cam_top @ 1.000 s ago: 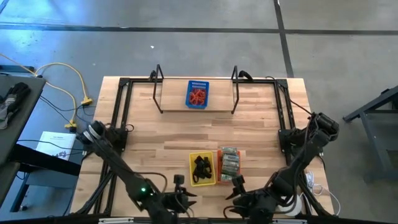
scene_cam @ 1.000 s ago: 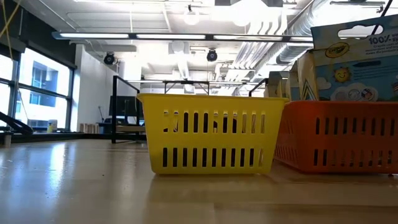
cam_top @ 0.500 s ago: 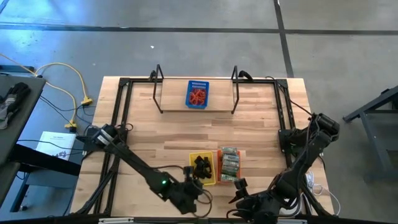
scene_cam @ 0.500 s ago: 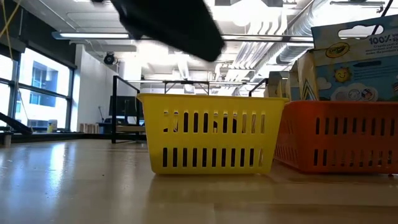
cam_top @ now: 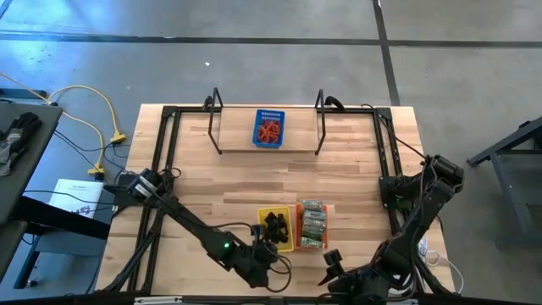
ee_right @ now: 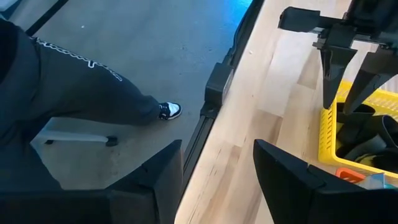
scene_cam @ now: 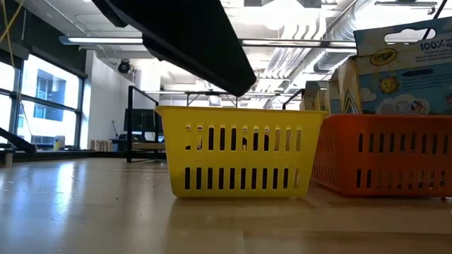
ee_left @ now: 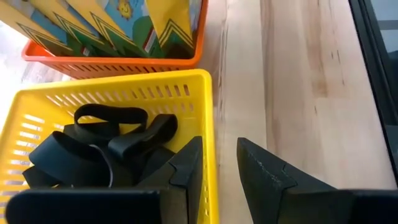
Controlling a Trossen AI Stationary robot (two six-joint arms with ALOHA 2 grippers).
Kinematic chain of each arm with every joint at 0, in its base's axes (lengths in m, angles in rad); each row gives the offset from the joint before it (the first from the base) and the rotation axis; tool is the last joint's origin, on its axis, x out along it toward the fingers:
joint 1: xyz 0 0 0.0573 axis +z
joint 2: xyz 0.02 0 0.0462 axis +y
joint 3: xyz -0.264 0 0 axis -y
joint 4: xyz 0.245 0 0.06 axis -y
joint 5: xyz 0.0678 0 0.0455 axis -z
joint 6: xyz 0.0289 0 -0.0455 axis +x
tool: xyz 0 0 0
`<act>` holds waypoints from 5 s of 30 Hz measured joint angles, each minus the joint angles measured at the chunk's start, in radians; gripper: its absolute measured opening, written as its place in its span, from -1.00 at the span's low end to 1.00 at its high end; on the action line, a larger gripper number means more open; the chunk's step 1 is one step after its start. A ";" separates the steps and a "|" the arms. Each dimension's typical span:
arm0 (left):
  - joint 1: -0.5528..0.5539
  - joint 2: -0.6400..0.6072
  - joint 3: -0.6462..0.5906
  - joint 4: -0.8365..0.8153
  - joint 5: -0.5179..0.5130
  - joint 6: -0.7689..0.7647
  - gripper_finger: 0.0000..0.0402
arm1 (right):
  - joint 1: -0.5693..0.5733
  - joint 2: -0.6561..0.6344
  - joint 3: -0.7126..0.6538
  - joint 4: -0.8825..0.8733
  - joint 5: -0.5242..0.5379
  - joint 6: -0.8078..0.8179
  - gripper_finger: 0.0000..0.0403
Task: Pick & Place Office Desk Supplies
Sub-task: Put the yellow basket on the shelf, then put the orange basket on the shelf
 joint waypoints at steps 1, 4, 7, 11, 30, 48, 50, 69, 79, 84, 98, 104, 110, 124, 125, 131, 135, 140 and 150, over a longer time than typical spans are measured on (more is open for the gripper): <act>-0.002 0.000 0.000 0.000 0.000 0.000 -0.54 | 0.003 0.000 0.000 0.000 0.000 0.000 -0.09; -0.003 0.000 0.000 -0.012 0.001 0.000 -0.54 | 0.004 0.000 0.000 0.000 0.000 -0.002 -0.09; -0.003 0.000 0.000 -0.020 0.001 0.000 -0.54 | 0.003 0.000 0.000 0.000 0.001 -0.002 -0.09; -0.002 0.002 0.000 -0.047 0.001 -0.008 -0.54 | 0.003 0.000 0.000 0.000 0.002 -0.002 -0.09; 0.039 0.064 0.000 -0.141 0.055 -0.028 -0.59 | 0.003 0.000 0.000 0.000 -0.001 -0.008 -0.09; 0.038 -0.148 0.000 -0.393 -0.005 0.218 -0.99 | -0.063 0.000 0.000 -0.006 -0.003 -0.244 -0.09; 0.059 -0.186 0.000 -0.474 -0.011 0.218 -0.99 | -0.078 0.000 0.000 -0.005 -0.024 -0.244 -0.09; 0.610 -0.472 0.001 -0.962 0.140 0.579 -1.00 | -0.102 0.051 0.000 0.101 0.111 0.169 -0.09; 0.946 -0.466 -0.003 -0.879 0.331 0.831 -1.00 | -0.128 0.137 0.000 0.264 0.135 0.200 -0.09; 1.028 -0.466 -0.092 -0.798 0.395 0.858 -1.00 | -0.156 0.136 0.000 0.287 0.184 0.189 -0.09; 1.116 -0.466 -0.281 -0.572 0.391 0.944 -1.00 | -0.193 0.136 0.000 0.291 0.187 0.173 -0.09; 1.166 -0.466 -0.281 -0.557 0.476 0.872 -1.00 | -0.194 0.136 0.000 0.292 0.184 0.181 -0.09; 1.157 -0.466 -0.282 -0.543 0.508 0.897 -0.98 | -0.184 0.136 0.000 0.299 0.183 0.184 -0.09; 1.102 -0.466 -0.282 -0.535 0.352 0.904 -0.56 | -0.167 0.135 0.000 0.299 0.182 0.183 -0.09; 1.093 -0.466 -0.282 -0.532 0.321 0.906 -0.54 | -0.167 0.135 0.000 0.299 0.182 0.183 -0.09; 1.013 -0.466 -0.282 -0.530 0.130 0.903 -0.47 | -0.167 0.135 0.000 0.273 0.179 0.174 -0.09; 0.958 -0.466 -0.282 -0.530 0.059 0.898 -0.47 | -0.167 0.135 0.000 0.272 0.178 0.172 -0.09; 0.881 -0.473 -0.282 -0.549 0.014 0.867 -0.47 | -0.167 0.135 0.000 0.271 0.175 0.146 -0.09; 0.693 -0.605 -0.283 -0.623 -0.067 0.647 -0.47 | -0.167 0.121 0.013 0.402 0.186 -0.180 -0.09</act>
